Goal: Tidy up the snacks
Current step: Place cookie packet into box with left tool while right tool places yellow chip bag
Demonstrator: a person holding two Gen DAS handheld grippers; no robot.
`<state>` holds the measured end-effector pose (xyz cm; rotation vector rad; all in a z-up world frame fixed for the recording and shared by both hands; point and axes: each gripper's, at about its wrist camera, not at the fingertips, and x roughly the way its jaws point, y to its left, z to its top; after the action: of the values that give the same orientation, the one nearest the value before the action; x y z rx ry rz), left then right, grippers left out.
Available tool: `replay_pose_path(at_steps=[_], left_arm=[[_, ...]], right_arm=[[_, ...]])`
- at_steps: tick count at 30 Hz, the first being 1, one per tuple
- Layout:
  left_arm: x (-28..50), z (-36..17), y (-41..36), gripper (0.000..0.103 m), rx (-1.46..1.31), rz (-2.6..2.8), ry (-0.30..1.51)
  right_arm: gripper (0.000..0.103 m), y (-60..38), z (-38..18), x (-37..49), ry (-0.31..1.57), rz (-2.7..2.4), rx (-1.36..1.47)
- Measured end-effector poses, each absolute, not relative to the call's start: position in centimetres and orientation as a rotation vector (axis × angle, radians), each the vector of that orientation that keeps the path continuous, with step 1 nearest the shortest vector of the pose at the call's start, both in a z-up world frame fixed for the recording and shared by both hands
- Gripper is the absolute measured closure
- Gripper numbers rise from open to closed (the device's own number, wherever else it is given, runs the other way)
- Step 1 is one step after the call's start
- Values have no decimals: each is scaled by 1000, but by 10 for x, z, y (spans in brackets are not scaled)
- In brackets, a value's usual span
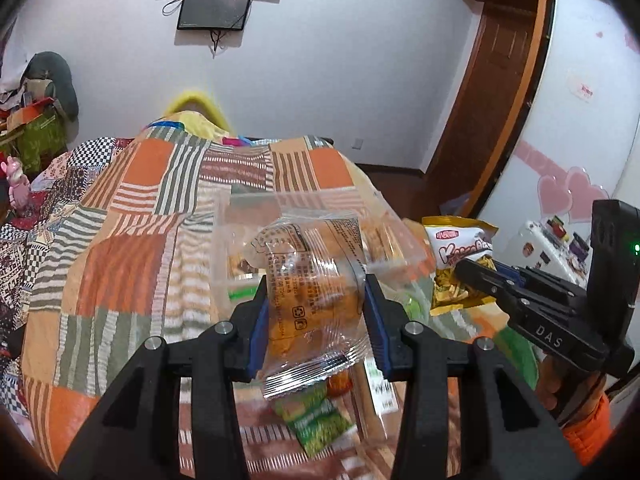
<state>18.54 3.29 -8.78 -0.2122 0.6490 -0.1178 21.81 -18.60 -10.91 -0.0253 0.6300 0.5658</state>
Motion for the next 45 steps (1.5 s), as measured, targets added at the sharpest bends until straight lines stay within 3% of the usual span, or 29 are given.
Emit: replay_pose_path(at_steps=[11,31,35,39,45], left_arm=[[252,-95,55,61,-138,-40,659],[343,-161,68,60,-211,-9,817],[334,-155,63,45,-172,9,786],[318,-142,59,39,-136,12,748],[290,-124,53,34,-118,-17,728]], right_arm=[[84,-165,-99,262,600,548,-34],[84,-147,-152,311,781,513,-107],[84,-152,-153,311,795,517,-94],[84,-153,-150,310,796,510,-99],[70,-158,-138,294,763,509,-107]])
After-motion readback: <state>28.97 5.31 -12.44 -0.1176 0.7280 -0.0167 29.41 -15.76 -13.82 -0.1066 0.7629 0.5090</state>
